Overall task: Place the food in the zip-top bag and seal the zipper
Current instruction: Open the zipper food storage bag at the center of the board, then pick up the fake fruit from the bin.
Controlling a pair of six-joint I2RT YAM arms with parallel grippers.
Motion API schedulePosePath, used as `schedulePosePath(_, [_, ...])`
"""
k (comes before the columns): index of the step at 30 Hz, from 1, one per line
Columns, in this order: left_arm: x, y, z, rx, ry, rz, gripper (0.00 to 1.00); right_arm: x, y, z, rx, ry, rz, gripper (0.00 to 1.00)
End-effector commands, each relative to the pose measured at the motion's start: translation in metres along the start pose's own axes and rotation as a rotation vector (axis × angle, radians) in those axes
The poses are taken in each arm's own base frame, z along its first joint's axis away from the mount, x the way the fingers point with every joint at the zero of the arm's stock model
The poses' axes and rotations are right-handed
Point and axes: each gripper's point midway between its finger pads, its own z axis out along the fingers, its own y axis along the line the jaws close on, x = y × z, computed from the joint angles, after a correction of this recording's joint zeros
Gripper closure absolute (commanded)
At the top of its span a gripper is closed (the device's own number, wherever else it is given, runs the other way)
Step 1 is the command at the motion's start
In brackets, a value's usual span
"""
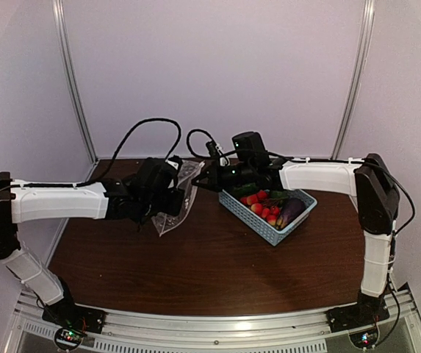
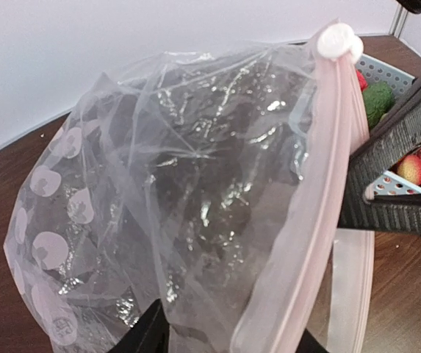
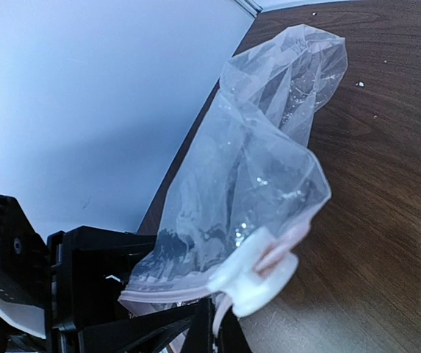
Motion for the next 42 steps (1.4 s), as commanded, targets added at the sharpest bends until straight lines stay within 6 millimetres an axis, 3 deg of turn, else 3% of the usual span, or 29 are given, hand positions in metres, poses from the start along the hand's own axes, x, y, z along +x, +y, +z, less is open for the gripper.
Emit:
schedulePosePath(1, [-0.011, 0.005, 0.003, -0.048, -0.024, 0.013, 0.6, -0.007, 0.018, -0.008, -0.061, -0.013, 0.017, 1.0])
schedulePosePath(4, [-0.018, 0.003, 0.0, -0.036, -0.045, 0.018, 0.71, -0.004, 0.012, -0.006, -0.044, -0.005, 0.022, 1.0])
schedulePosePath(8, [-0.031, 0.0, -0.006, -0.015, -0.069, 0.032, 0.7, 0.004, -0.004, -0.002, 0.016, 0.027, -0.006, 1.0])
schedulePosePath(12, [-0.039, 0.004, -0.007, -0.044, -0.077, 0.054, 1.0, 0.009, -0.021, 0.001, 0.081, 0.041, 0.0, 1.0])
schedulePosePath(16, [-0.043, 0.03, -0.014, -0.186, -0.095, 0.024, 1.0, 0.001, -0.071, -0.017, 0.33, -0.015, 0.02, 1.0])
schedulePosePath(18, [-0.044, 0.032, -0.016, -0.193, -0.106, 0.019, 1.0, -0.002, -0.075, -0.022, 0.352, -0.028, 0.009, 1.0])
schedulePosePath(23, [-0.038, 0.029, -0.011, -0.183, -0.092, 0.013, 1.0, -0.007, -0.055, -0.024, 0.278, -0.031, -0.04, 0.99])
schedulePosePath(27, [-0.04, 0.033, -0.008, -0.189, -0.082, 0.037, 1.0, -0.006, -0.007, -0.029, 0.061, 0.045, -0.163, 0.82])
schedulePosePath(30, [-0.043, 0.037, -0.001, -0.151, -0.062, 0.026, 1.0, -0.013, 0.015, -0.054, -0.011, 0.079, -0.283, 0.69])
schedulePosePath(32, [-0.042, 0.04, 0.005, -0.113, -0.033, 0.01, 1.0, -0.024, 0.011, -0.077, 0.011, 0.071, -0.341, 0.61])
schedulePosePath(36, [-0.042, 0.04, 0.018, -0.033, 0.018, 0.011, 1.0, -0.034, -0.03, -0.115, 0.117, 0.125, -0.411, 0.54])
schedulePosePath(42, [-0.04, 0.017, 0.026, 0.165, 0.021, -0.026, 1.0, -0.03, -0.114, -0.161, 0.432, 0.228, -0.577, 0.56])
